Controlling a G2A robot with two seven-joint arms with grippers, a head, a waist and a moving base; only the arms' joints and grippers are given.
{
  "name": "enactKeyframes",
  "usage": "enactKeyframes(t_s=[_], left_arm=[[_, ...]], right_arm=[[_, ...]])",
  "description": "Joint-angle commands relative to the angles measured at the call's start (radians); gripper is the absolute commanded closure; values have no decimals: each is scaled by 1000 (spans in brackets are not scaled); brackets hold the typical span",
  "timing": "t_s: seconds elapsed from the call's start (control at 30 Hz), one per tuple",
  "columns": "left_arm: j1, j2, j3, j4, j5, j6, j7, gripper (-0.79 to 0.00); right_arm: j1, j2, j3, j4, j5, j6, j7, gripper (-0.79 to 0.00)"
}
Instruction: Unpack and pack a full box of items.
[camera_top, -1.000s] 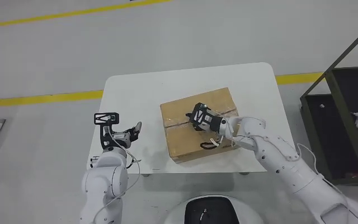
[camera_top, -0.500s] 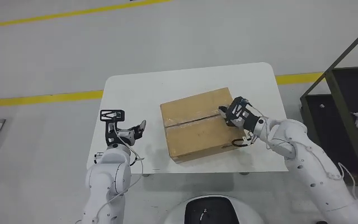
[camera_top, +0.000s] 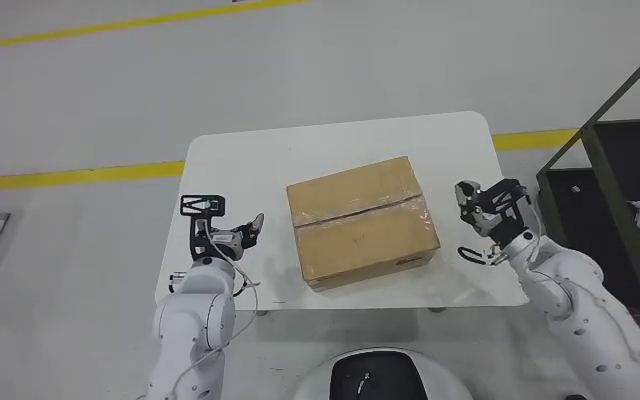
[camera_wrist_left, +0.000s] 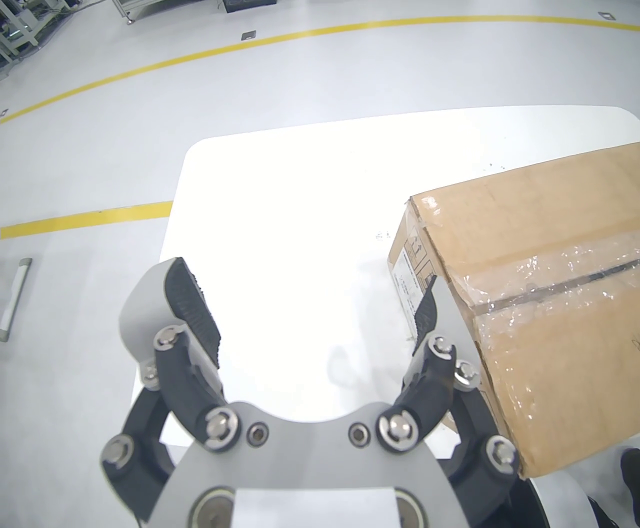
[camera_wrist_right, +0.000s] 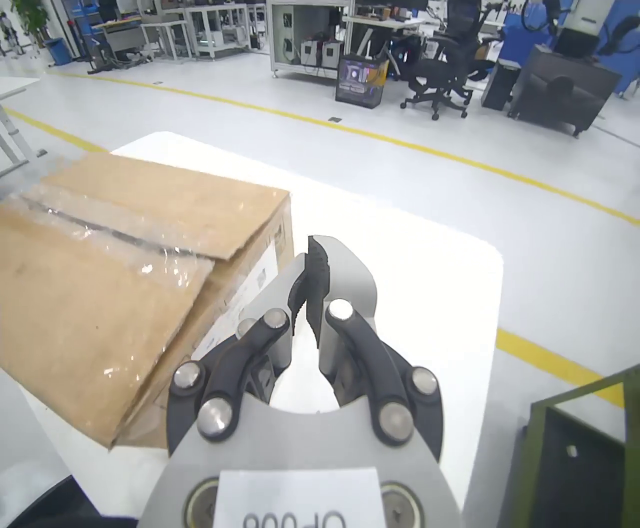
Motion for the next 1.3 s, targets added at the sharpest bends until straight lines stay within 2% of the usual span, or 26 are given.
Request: enactKeyframes(t_s=[0.0,0.3,0.4,0.6,0.8,1.0,1.03,1.07,1.1,1.13,1.2,1.27], left_arm=[[6,0,-3,-11,8,4,13,-785],[46,0,0,-55,47,16,64,-785],[56,-1,8,-75,58,17,80,-785],[103,-1,36,-142,110,9,170,-785],[188,1,66,-236,177,-9,276,-785],[286,4,95,-285,281,-34,306,-785],[297,5,95,-290,289,-34,306,-785],[306,5,97,-292,300,-35,307,-785],[311,5,98,-294,308,-39,306,-785],[305,5,97,-293,299,-36,307,-784],[312,5,98,-294,308,-39,306,-785],[311,5,98,-294,308,-39,306,-784]], right_arm=[[-7,-5,-39,34,-7,-12,-44,0],[-22,-27,-197,56,-57,-23,-137,0],[-34,-29,-214,30,-90,9,-158,0],[-123,-18,-85,-132,-83,147,-250,0],[-251,0,65,-334,-84,142,-259,0],[-339,5,129,-422,-48,129,-209,0],[-345,5,127,-425,-52,125,-206,-111],[-347,5,126,-427,-53,125,-207,-714],[-347,5,126,-427,-53,125,-207,-785],[-348,5,126,-427,-52,125,-206,-10],[-348,5,126,-427,-53,124,-207,-88],[-347,5,126,-427,-53,124,-207,-237]])
